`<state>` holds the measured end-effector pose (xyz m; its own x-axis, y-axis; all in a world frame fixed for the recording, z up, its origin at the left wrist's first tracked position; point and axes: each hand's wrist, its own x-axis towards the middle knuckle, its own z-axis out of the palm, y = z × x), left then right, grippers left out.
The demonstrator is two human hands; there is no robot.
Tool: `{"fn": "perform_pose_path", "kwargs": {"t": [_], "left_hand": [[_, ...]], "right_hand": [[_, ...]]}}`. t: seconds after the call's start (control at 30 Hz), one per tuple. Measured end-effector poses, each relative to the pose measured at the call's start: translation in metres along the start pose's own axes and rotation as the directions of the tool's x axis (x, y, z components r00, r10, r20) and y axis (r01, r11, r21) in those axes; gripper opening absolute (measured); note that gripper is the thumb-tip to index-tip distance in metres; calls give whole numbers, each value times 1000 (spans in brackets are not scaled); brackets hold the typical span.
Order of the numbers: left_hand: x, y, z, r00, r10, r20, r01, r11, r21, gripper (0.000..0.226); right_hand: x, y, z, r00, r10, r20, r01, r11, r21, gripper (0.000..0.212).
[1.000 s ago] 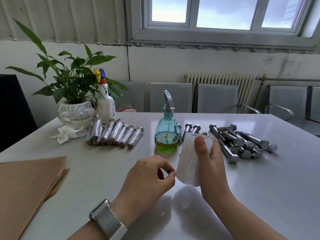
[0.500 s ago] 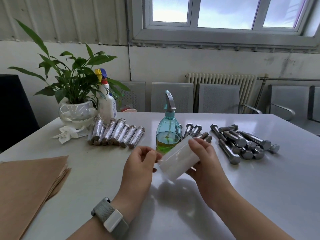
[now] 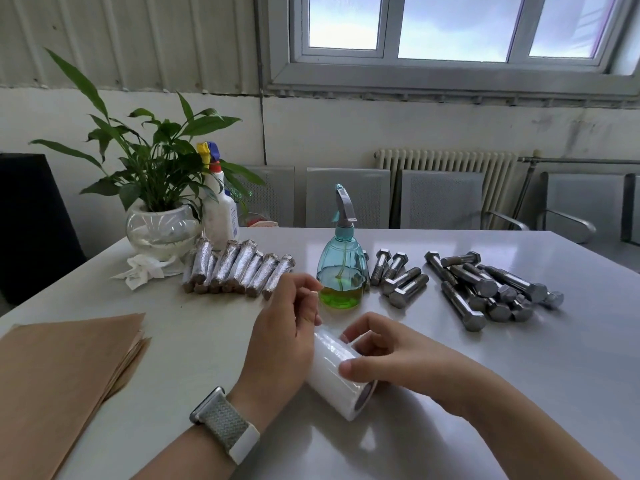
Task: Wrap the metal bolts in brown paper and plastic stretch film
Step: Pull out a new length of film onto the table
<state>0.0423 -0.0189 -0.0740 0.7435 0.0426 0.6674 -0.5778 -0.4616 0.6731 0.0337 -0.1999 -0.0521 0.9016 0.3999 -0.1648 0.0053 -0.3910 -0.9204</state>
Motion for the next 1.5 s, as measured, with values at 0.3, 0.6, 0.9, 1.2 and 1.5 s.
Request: {"fn": "perform_pose_path", "kwargs": {"t": [0.3, 0.6, 0.9, 1.2, 1.5], "left_hand": [[0, 2, -3, 990, 126, 61, -131, 987, 89, 13], [1, 7, -8, 978, 143, 155, -159, 982, 99, 18], [4, 9, -12, 974, 146, 171, -157, 986, 53, 28], [6, 14, -15, 969, 143, 204, -161, 984, 73, 28], [22, 21, -21, 845, 196, 498, -338, 917, 213, 43]], "right_hand": [[2, 2, -3, 998, -52, -39, 53, 998, 28, 16], [-4, -3, -9, 981, -192, 26, 193, 981, -8, 12], [-3, -6, -16, 976, -216, 6, 215, 974, 69, 13], [-8, -9, -25, 992, -125, 11, 124, 992, 21, 5], [-11, -12, -23, 982, -189, -24, 184, 974, -131, 10]]}}
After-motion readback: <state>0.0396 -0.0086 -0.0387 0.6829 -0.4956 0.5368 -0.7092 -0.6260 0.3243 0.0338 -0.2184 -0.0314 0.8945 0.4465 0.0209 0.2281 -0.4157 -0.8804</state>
